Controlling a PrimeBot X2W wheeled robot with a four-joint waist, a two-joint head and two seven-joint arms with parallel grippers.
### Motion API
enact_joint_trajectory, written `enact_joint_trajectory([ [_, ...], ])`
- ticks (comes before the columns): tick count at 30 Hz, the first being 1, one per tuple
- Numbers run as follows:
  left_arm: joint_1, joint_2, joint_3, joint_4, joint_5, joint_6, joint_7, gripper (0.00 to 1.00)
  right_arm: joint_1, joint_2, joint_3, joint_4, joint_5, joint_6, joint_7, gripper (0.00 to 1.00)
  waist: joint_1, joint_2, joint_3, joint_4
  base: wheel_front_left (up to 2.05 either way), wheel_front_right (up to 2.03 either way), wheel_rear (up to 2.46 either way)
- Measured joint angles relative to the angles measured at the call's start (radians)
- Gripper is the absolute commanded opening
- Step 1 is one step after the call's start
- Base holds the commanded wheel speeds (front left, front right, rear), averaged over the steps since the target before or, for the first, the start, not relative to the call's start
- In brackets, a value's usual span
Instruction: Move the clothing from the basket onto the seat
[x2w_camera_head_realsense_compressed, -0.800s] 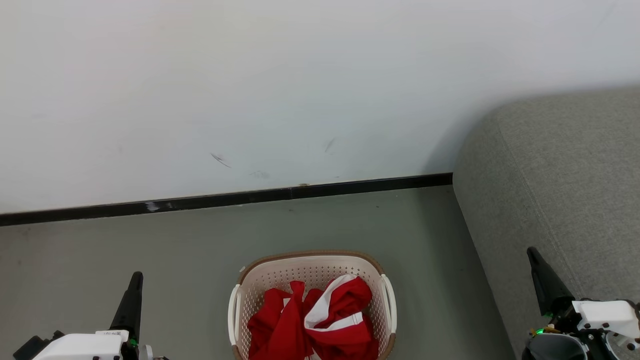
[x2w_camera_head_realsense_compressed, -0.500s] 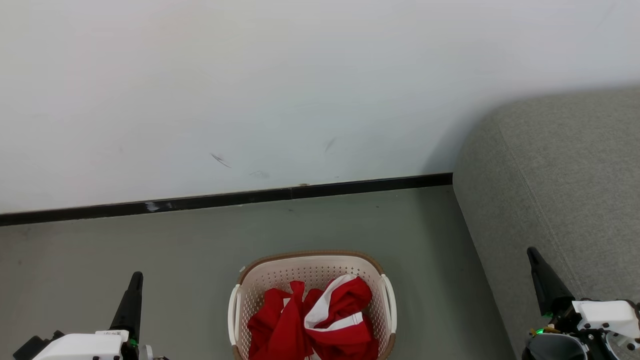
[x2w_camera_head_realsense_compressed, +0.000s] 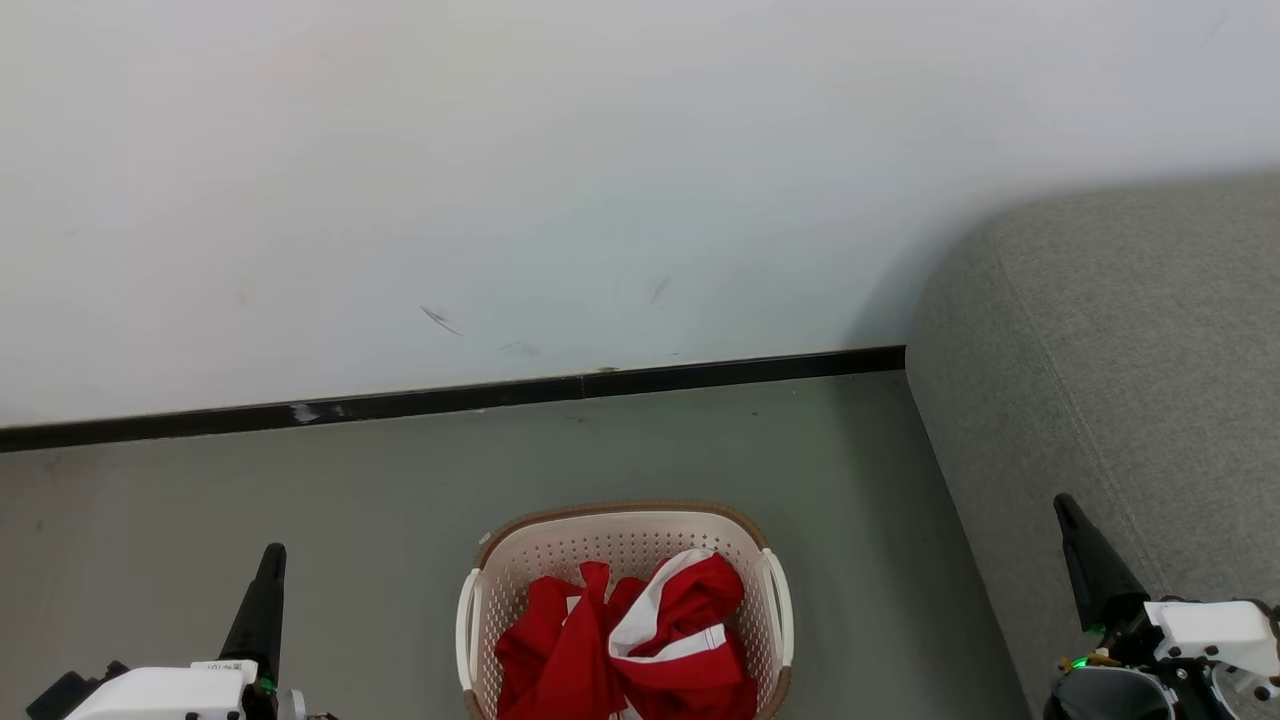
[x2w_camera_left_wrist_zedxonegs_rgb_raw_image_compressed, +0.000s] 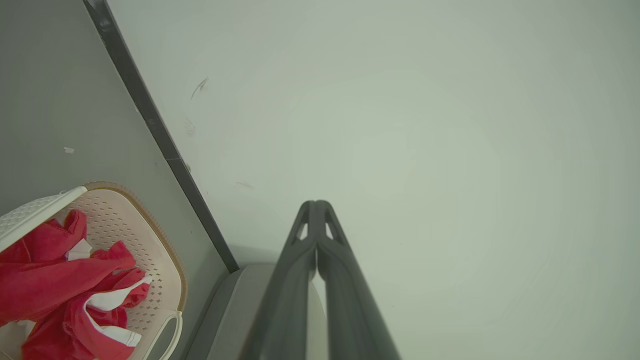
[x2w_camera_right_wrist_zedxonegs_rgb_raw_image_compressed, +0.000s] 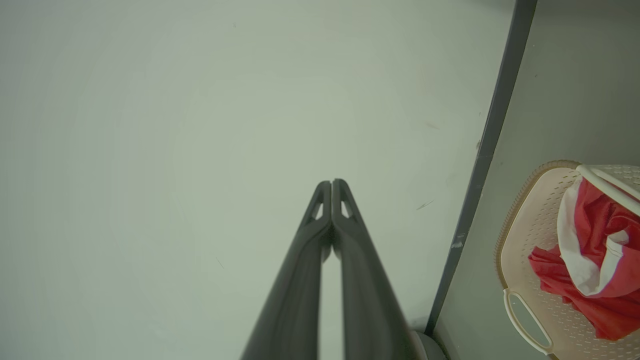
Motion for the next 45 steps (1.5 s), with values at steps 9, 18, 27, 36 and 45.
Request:
enact_joint_trajectory([
  [9,0.0,0.0,0.0,0.0,0.0,0.0,0.0,0.0,0.0,0.0,0.0,0.0,0.0,0.0,0.0,0.0,0.0,0.0,0.0,0.0,0.0,0.0,0.0],
  [18,0.0,0.0,0.0,0.0,0.0,0.0,0.0,0.0,0.0,0.0,0.0,0.0,0.0,0.0,0.0,0.0,0.0,0.0,0.0,0.0,0.0,0.0,0.0],
  [27,0.0,0.0,0.0,0.0,0.0,0.0,0.0,0.0,0.0,0.0,0.0,0.0,0.0,0.0,0.0,0.0,0.0,0.0,0.0,0.0,0.0,0.0,0.0],
  [36,0.0,0.0,0.0,0.0,0.0,0.0,0.0,0.0,0.0,0.0,0.0,0.0,0.0,0.0,0.0,0.0,0.0,0.0,0.0,0.0,0.0,0.0,0.0],
  [45,0.0,0.0,0.0,0.0,0.0,0.0,0.0,0.0,0.0,0.0,0.0,0.0,0.0,0.0,0.0,0.0,0.0,0.0,0.0,0.0,0.0,0.0,0.0],
])
